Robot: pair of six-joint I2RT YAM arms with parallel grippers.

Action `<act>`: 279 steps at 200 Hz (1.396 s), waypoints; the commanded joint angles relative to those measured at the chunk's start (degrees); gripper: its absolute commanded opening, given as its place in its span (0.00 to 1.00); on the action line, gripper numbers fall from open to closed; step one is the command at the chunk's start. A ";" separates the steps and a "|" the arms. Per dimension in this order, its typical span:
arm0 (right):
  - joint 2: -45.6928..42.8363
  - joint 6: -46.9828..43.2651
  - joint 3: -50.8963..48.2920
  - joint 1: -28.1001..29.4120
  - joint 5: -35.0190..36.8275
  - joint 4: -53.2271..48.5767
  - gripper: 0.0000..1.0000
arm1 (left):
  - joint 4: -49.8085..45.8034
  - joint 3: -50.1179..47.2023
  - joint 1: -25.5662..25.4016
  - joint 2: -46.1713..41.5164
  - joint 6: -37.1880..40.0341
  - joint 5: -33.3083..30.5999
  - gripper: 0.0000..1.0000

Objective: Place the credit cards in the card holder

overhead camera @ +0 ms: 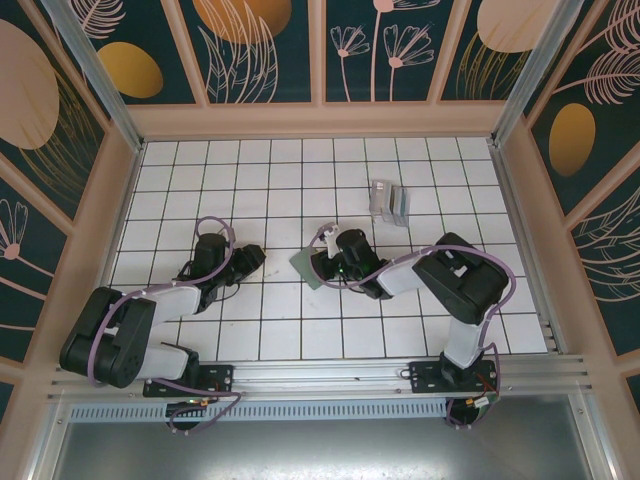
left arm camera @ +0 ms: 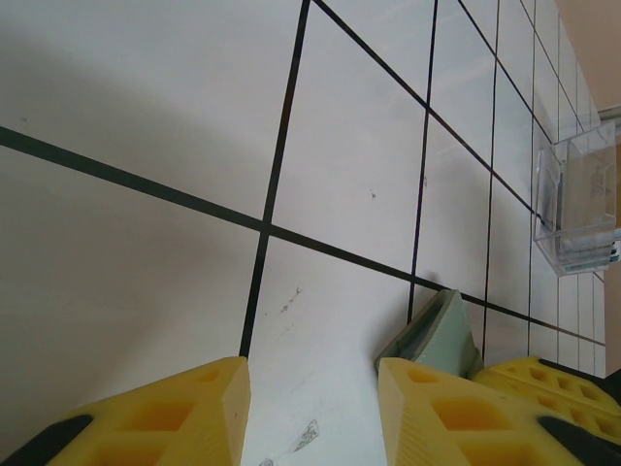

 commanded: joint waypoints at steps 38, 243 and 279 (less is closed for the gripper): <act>-0.65 -0.76 -1.30 0.73 -1.28 1.57 0.00 | 1.51 -0.98 -0.35 1.24 -0.17 -0.53 0.41; 3.26 -6.88 -6.50 9.25 21.63 2.11 0.00 | -2.55 1.60 -0.28 -0.58 2.78 -2.54 0.44; -7.28 -7.70 0.28 6.50 18.33 -3.66 0.31 | -9.12 4.50 -0.28 -6.31 6.64 -8.20 0.51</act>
